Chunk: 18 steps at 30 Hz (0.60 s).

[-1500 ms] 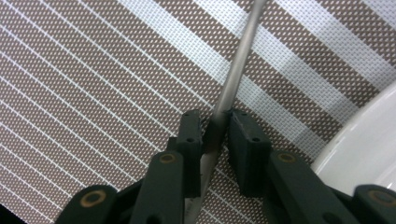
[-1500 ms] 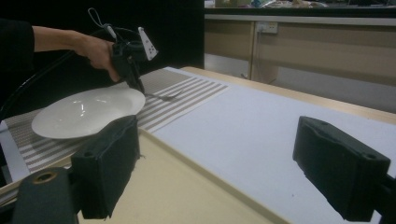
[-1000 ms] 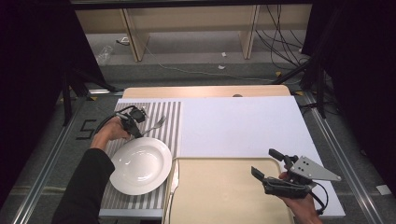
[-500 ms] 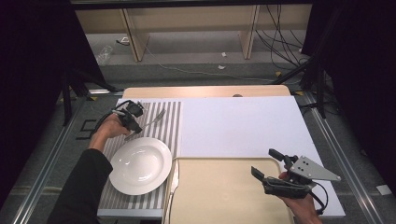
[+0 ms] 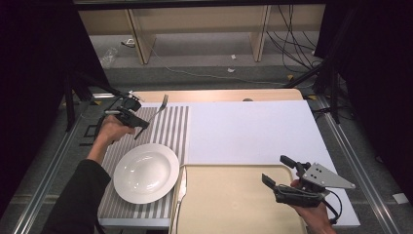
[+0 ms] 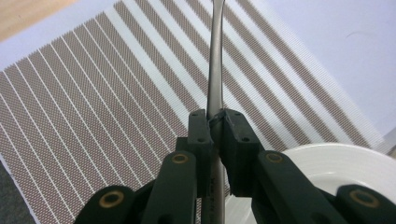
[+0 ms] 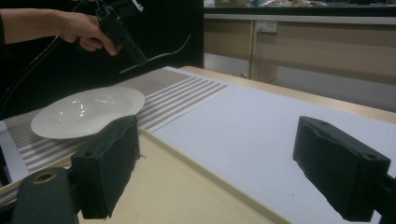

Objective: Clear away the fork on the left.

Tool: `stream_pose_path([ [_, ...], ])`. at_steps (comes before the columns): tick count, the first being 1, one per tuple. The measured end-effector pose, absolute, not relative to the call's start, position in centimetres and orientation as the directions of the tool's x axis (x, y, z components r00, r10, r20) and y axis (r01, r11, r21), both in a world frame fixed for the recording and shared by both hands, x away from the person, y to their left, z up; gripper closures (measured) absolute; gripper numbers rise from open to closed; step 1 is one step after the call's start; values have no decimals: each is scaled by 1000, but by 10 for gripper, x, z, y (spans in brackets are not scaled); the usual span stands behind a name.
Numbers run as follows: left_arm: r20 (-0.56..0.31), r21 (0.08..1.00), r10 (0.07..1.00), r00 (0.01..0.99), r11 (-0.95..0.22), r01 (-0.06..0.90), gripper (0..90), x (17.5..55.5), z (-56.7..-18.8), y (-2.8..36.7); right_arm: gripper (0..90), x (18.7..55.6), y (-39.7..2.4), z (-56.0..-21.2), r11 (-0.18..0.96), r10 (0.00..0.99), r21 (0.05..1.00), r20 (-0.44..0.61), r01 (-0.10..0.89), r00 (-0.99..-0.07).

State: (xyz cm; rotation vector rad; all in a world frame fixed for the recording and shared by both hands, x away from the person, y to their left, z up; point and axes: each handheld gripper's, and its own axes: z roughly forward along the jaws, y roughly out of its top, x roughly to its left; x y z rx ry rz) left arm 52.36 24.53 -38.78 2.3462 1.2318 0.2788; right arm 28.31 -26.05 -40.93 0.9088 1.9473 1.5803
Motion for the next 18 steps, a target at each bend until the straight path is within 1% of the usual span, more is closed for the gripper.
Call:
stream_pose_path([
  [7,-57,531,819,571,-459,712,814,506,-375,235,155,283,-260,-409,116,741,973,49,200,-670],
  [18,-145,616,796,588,-392,683,814,469,-361,222,155,282,-259,-409,119,739,972,50,203,-671],
])
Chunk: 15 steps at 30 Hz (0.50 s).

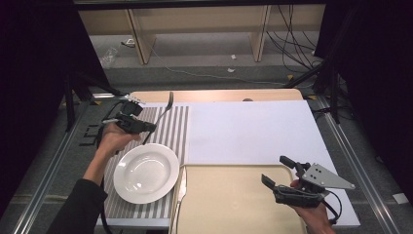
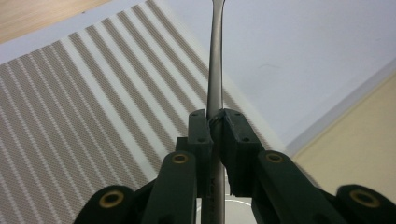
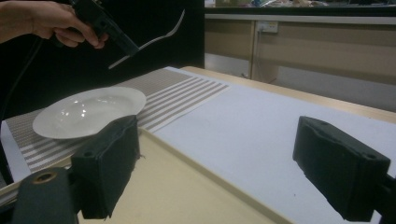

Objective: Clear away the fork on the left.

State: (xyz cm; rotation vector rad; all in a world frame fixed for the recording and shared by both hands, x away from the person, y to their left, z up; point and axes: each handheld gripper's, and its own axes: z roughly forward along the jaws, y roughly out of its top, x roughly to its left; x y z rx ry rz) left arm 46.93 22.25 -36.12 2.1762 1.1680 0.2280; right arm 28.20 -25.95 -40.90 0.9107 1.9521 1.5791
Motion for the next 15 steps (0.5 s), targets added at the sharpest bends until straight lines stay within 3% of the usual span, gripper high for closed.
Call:
stream_pose_path([
  [15,-217,663,731,647,-376,647,814,423,-364,199,155,281,-258,-409,119,739,973,47,198,-672],
])
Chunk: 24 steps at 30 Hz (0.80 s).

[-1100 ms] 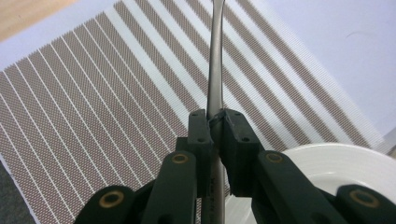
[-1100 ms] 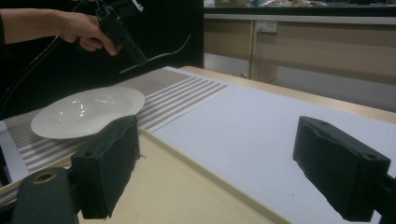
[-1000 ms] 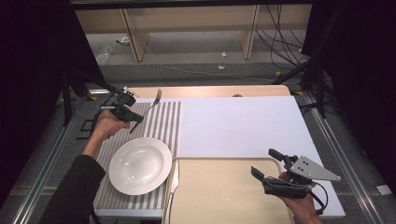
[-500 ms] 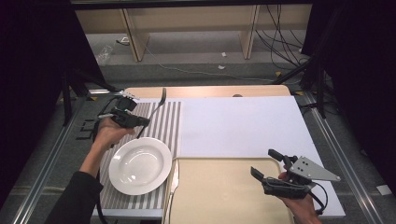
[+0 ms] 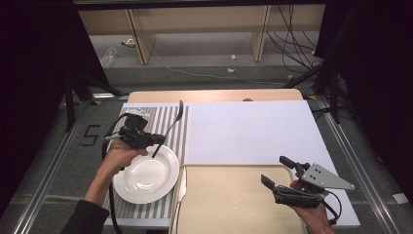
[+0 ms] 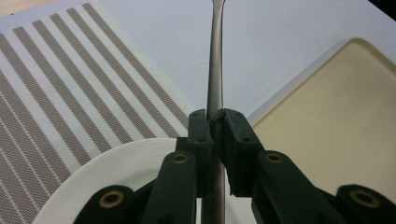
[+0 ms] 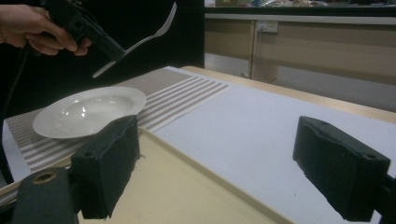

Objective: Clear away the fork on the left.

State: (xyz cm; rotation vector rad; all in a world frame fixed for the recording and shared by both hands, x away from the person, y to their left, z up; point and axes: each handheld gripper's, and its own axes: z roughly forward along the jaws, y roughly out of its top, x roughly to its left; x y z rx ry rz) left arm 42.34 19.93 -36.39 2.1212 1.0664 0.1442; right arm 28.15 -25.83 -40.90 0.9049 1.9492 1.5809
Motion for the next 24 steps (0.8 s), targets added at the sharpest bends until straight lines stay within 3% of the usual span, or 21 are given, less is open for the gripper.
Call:
stream_pose_path([
  [14,-281,692,666,691,-359,627,814,388,-378,179,155,281,-258,-409,120,737,973,45,196,-674],
  [24,-330,657,622,710,-389,646,814,372,-392,161,155,280,-258,-408,120,731,974,45,192,-681],
])
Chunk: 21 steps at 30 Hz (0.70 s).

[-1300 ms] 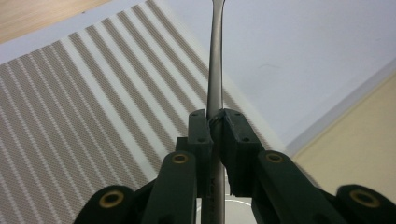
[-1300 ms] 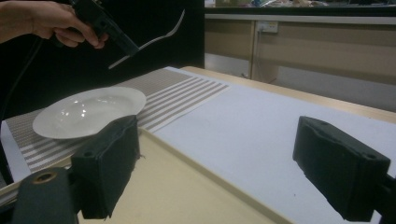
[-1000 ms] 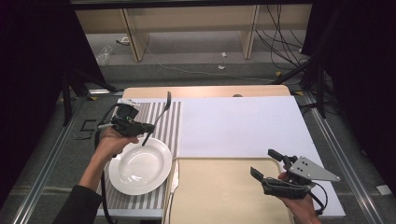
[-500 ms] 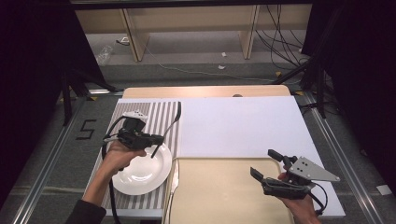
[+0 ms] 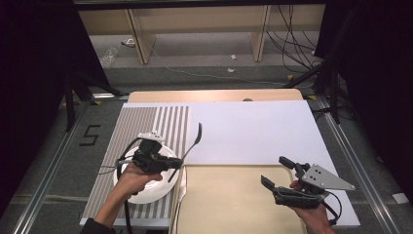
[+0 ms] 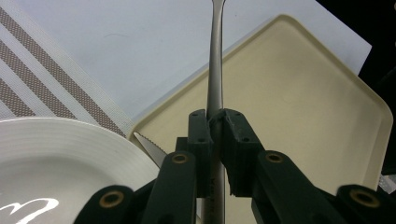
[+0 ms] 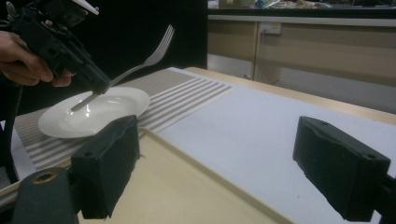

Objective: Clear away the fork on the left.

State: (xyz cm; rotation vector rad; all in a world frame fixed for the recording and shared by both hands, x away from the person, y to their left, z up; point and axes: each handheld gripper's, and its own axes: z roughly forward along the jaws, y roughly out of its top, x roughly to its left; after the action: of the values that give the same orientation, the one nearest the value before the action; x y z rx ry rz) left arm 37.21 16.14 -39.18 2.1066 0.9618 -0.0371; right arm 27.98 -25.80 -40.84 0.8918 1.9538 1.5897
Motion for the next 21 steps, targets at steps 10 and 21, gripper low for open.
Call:
stream_pose_path([
  [10,-365,612,589,721,-431,663,814,357,-407,145,155,279,-257,-408,123,732,973,43,193,-680],
  [21,-378,580,579,723,-461,672,813,345,-419,133,155,280,-258,-409,122,736,972,46,199,-675],
])
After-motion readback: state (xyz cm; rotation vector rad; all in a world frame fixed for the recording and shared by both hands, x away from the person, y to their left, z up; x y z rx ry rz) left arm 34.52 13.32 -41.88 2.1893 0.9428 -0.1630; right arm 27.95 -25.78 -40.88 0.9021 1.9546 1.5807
